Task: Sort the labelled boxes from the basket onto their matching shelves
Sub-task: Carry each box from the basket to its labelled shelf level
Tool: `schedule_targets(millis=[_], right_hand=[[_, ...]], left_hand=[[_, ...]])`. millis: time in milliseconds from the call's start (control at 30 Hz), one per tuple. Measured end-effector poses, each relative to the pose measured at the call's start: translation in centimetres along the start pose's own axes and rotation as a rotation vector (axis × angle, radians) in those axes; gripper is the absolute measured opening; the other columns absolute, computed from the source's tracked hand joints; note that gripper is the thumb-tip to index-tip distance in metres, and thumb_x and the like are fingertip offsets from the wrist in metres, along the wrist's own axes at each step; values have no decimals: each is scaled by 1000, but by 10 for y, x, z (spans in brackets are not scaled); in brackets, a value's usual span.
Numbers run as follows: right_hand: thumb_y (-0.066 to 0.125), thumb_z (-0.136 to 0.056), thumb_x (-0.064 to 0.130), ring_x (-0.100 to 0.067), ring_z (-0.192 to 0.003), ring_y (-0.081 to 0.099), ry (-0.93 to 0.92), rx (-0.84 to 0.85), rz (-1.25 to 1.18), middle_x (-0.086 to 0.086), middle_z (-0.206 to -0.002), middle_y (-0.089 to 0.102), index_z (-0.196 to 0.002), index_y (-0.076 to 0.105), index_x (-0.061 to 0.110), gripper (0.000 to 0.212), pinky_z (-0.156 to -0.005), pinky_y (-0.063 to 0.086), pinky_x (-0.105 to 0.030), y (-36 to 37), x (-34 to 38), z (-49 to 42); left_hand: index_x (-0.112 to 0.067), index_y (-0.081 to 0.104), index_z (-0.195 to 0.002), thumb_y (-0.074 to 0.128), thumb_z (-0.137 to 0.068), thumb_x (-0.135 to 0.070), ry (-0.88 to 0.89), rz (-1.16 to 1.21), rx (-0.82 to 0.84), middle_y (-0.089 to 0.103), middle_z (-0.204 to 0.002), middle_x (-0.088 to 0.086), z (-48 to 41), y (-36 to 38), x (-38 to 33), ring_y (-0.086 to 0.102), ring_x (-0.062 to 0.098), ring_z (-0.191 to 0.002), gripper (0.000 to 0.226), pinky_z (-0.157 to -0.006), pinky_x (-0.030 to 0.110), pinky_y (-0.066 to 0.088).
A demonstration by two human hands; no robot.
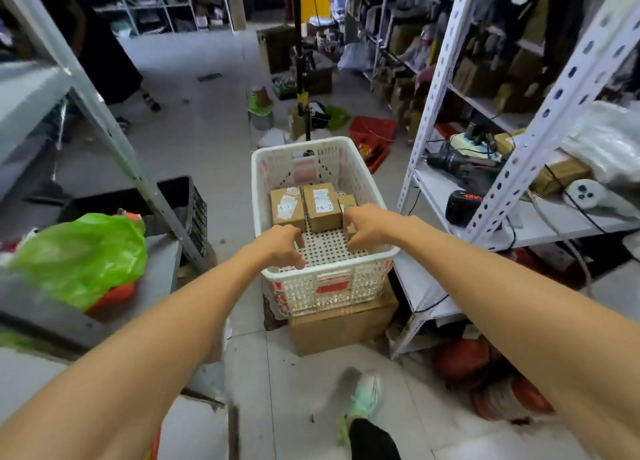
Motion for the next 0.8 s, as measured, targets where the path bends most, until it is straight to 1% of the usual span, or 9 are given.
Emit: schedule_targets(millis=[133,233,333,433,500,600,633,700,800], right_hand=[[72,-77,28,-30,-99,60,-7,43,22,-12,-109,61,-118,52,8,49,-84,54,-45,-4,-20,-61],[70,-71,31,-30,-98,61,-26,40,14,-12,-111,62,-116,53,11,52,-85,54,-47,-16,-40,-114],[69,-71,30,-27,-96,59,-18,58,11,-8,-108,59,-115,51,14,50,-84,54,-45,-19,-64,-167],[65,-66,34,-27,-98,58,-23,135,40,-6,-113,57,-120,49,17,58,-85,54,-44,-4,-87,-212],[66,-72,29,-27,-96,58,-19,177,50,-6,-109,58,-119,49,13,52,-84,54,-42,4,-102,-232],[65,-80,27,-27,-91,60,-3,195,66,-8,-102,61,-108,54,11,34,-77,55,-36,14,-121,-261],[65,-80,29,-27,-91,61,-4,195,74,-9,-103,63,-107,56,11,34,-76,55,-36,18,-126,-270],[65,-82,34,-28,-95,61,-2,225,86,-9,-109,63,-111,56,12,38,-80,55,-37,35,-137,-289],[66,-83,30,-28,-98,59,40,223,59,-9,-115,59,-115,53,11,39,-85,53,-41,58,-158,-316]], left_hand=[[-13,57,-122,78,-76,-26,-7,0,0,61,-122,7,-54,-14,7,60,24,-106,52,-94,38,50],[-11,56,-124,75,-78,-25,-33,14,-2,62,-121,8,-102,-27,13,59,25,-106,51,-93,37,50],[-10,56,-122,76,-79,-24,-70,43,28,61,-122,8,-148,-36,21,60,25,-106,49,-94,37,49],[-9,55,-124,75,-80,-23,-125,82,53,61,-122,7,-192,-35,35,58,26,-110,50,-96,35,48],[-10,55,-124,75,-78,-24,-156,95,73,61,-123,8,-220,-27,41,58,26,-109,52,-95,37,49],[-9,57,-121,77,-77,-26,-167,136,127,62,-120,10,-257,-7,41,60,26,-103,51,-92,38,51],[-10,58,-121,77,-77,-26,-165,149,141,63,-119,10,-268,-1,38,61,25,-102,50,-91,38,52],[-13,57,-123,75,-79,-26,-162,153,170,62,-121,8,-290,10,37,61,25,-103,49,-90,37,51],[-14,56,-123,72,-82,-27,-171,135,210,61,-120,6,-327,33,46,59,23,-101,46,-89,36,51]])
Point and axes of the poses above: each hand's wrist, its own z-axis away from the middle knuckle, its own y-axis out of the palm, x = y × z, the point moved 10 cm from there along -z, towards the middle knuckle
